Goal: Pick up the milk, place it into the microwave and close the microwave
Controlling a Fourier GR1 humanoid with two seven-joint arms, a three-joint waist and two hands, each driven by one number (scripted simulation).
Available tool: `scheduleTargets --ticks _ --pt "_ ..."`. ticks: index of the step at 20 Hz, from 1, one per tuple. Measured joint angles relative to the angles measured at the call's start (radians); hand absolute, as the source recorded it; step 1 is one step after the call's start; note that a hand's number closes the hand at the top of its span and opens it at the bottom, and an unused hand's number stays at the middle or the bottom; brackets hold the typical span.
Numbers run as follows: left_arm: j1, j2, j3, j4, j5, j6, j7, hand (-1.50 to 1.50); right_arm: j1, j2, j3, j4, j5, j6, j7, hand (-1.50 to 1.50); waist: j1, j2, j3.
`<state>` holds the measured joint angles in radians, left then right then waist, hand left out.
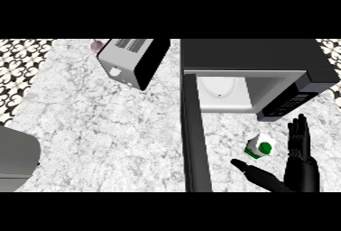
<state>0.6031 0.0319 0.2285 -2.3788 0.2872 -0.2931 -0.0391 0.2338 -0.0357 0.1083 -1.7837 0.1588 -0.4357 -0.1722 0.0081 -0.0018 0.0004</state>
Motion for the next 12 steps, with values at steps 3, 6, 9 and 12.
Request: scheduleTargets --ticks 3,6,9,12 --pt "0.014 -0.007 0.013 -0.001 0.004 -0.02 -0.004 -1.5 0.008 -0.005 -0.057 0.096 -0.057 0.021 -0.105 -1.5 0.0 0.0 0.0" --pt "0.014 -0.011 0.025 0.004 0.013 -0.039 -0.01 -1.5 0.013 -0.005 -0.096 0.194 -0.099 0.05 -0.202 -1.5 -0.001 0.0 0.0" --pt "0.01 -0.01 0.053 0.009 0.034 -0.052 -0.006 -1.5 -0.004 -0.012 -0.14 0.298 -0.139 0.085 -0.284 -1.5 0.0 0.001 0.0" --pt "-0.001 -0.016 0.042 0.007 0.035 -0.037 0.006 -1.5 -0.012 -0.008 -0.157 0.359 -0.161 0.11 -0.341 -1.5 -0.001 0.001 0.0"
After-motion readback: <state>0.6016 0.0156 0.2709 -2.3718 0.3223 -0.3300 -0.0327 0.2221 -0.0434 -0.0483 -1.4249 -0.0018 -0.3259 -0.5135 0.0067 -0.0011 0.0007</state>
